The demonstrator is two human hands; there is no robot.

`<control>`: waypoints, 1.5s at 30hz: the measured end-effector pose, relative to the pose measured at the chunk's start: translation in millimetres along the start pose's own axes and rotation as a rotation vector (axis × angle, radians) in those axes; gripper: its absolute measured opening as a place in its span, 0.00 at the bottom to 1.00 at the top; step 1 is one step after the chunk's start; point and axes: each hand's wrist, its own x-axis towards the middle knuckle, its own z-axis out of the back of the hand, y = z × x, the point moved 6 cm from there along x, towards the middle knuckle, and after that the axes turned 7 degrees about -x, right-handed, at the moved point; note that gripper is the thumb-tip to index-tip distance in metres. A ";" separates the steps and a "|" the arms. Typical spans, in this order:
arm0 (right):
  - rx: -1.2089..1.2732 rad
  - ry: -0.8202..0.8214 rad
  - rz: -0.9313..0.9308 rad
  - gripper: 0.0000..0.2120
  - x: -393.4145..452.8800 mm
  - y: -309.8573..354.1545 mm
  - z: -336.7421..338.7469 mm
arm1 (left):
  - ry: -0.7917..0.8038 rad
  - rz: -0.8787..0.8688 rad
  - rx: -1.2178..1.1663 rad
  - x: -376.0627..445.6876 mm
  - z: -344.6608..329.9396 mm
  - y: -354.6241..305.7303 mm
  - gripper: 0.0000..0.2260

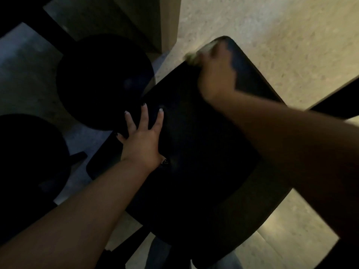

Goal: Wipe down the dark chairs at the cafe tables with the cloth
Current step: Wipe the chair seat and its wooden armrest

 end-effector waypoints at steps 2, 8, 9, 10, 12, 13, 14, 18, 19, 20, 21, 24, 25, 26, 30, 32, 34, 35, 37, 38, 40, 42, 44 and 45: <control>-0.057 0.089 0.304 0.20 -48.1 43.2 -12.5 | 0.006 0.000 0.005 -0.3 0.3 0.0 0.58; -0.138 0.090 0.213 0.22 -38.8 -21.2 6.2 | -0.005 -0.002 -0.010 -0.8 0.4 0.5 0.58; -0.134 0.041 0.059 0.23 -37.4 -54.6 15.9 | -0.013 -0.001 -0.016 -1.4 0.2 0.8 0.58; -0.106 0.001 -0.088 0.23 -45.0 -84.2 25.9 | -0.020 0.001 -0.021 -1.8 0.3 1.2 0.59; -0.095 -0.032 -0.214 0.24 -83.2 -108.6 31.0 | -0.028 0.003 -0.030 -2.2 0.5 1.3 0.59; -0.080 -0.009 -0.217 0.23 -109.5 -105.7 25.6 | -0.031 0.003 -0.036 -2.2 0.8 0.8 0.59; -0.061 0.028 -0.175 0.23 -137.5 -93.8 18.2 | -0.036 0.003 -0.043 -2.6 1.0 1.1 0.59; -0.041 0.257 0.376 0.21 -223.7 -27.1 -1.4 | -0.048 -0.005 -0.044 -3.2 2.2 1.9 0.58; -0.069 0.302 0.494 0.22 -219.9 -28.1 -0.9 | -0.047 -0.006 -0.044 -3.0 2.5 1.6 0.59; -0.078 0.307 0.497 0.23 -205.8 -37.4 2.0 | -0.047 -0.005 -0.043 -3.1 2.4 1.8 0.59; -0.096 0.267 0.445 0.23 -187.3 -52.9 6.3 | -0.047 -0.003 -0.046 -2.7 2.7 2.1 0.59; -0.103 0.080 0.016 0.24 -137.4 -113.5 24.9 | -0.050 -0.001 -0.053 -2.3 4.0 3.1 0.59; -0.083 -0.014 -0.199 0.26 -133.2 -129.4 31.9 | -0.049 -0.001 -0.055 -2.2 4.1 3.4 0.60; -0.073 -0.090 -0.406 0.25 -137.1 -135.9 34.4 | -0.047 0.002 -0.058 -2.5 4.1 3.8 0.60; 0.061 0.047 -0.450 0.26 -191.3 -66.7 6.6 | -0.050 0.005 -0.053 -5.9 7.2 2.4 0.59; 0.065 0.198 -0.223 0.27 -221.1 -30.8 0.5 | -0.029 0.007 -0.025 -8.5 11.0 1.7 0.59; 0.064 0.348 -0.098 0.28 -235.2 -22.6 -1.1 | 0.028 0.012 0.003 -11.5 14.2 0.5 0.59; 0.105 0.403 -0.104 0.27 -233.5 -24.3 2.6 | 0.058 0.021 0.008 -13.6 16.3 -0.7 0.58; 0.175 0.483 -0.152 0.27 -219.5 -27.9 20.5 | 0.073 0.055 -0.046 -23.6 24.2 -6.0 0.52; 0.186 0.494 -0.161 0.27 -210.6 -28.2 33.3 | 0.059 0.068 -0.099 -31.1 29.6 -10.6 0.49; 0.209 0.445 -0.164 0.25 -190.6 -27.8 66.6 | 0.014 0.065 -0.182 -49.8 44.1 -23.9 0.44; 0.257 0.382 -0.174 0.18 -172.5 -23.3 108.0 | -0.020 0.048 -0.232 -74.9 61.3 -39.9 0.42; 0.296 0.357 -0.157 0.14 -160.3 -17.7 148.2 | -0.058 0.047 -0.283 -102.0 80.7 -56.3 0.40; 0.306 0.348 -0.130 0.13 -156.3 -15.4 167.8 | -0.079 0.049 -0.313 -115.6 90.3 -64.4 0.39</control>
